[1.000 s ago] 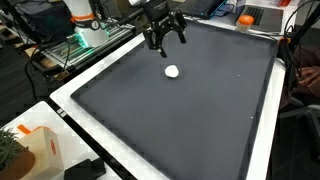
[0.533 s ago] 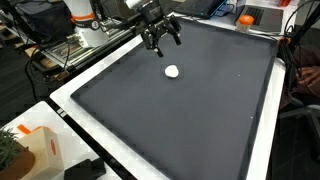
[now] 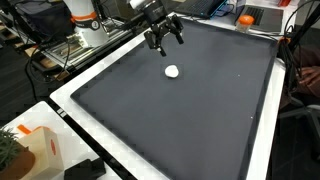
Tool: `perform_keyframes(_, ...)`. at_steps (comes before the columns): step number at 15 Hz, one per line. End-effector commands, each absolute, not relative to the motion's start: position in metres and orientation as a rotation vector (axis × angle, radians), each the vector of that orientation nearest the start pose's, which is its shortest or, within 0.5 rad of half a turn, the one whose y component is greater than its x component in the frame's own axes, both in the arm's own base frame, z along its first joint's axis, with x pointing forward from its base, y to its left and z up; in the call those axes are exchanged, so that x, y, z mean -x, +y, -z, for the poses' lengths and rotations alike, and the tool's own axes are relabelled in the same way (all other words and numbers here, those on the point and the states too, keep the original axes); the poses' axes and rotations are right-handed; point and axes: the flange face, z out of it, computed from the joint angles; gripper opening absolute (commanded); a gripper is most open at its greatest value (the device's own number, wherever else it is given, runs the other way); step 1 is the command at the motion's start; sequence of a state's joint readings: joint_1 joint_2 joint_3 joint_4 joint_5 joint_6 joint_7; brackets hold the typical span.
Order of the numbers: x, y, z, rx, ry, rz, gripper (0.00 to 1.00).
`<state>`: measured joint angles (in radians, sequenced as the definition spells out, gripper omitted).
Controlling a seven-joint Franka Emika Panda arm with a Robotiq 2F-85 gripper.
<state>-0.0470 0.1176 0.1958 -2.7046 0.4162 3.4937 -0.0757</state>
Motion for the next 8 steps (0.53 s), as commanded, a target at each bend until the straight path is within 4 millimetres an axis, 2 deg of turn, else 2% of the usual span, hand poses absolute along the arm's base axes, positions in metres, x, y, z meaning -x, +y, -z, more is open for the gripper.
perform_keyframes(1, -0.452, 0.022, -0.255, 2.912, 0.343, 1.031, 1.0)
perform_keyframes(8, -0.451, 0.017, -0.233, 2.92, 0.357, 1.078, 1.0)
